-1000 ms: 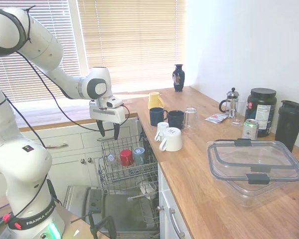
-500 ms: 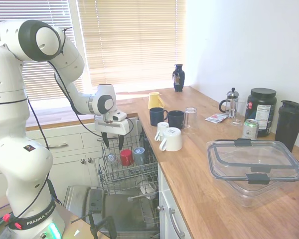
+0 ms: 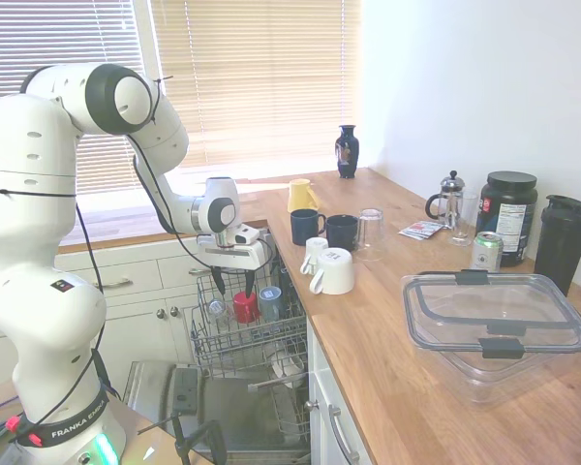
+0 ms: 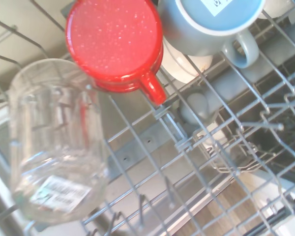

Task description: Unload a mug from dishwasher

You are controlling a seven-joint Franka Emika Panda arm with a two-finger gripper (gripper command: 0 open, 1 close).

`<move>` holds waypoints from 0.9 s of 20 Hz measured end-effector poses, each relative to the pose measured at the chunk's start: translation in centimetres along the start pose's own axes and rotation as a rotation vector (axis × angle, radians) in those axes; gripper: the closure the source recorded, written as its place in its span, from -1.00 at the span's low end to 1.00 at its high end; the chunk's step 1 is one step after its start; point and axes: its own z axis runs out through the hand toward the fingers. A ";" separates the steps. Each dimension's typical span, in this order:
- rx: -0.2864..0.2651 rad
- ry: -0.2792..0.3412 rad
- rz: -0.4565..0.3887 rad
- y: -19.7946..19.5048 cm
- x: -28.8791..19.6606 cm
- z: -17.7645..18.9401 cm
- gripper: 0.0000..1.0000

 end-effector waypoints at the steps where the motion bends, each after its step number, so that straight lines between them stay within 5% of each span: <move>1: -0.004 -0.002 -0.011 -0.1 0.3 0.4 -1.00; 18: -0.037 -0.016 -0.173 -3.8 1.1 4.9 -1.00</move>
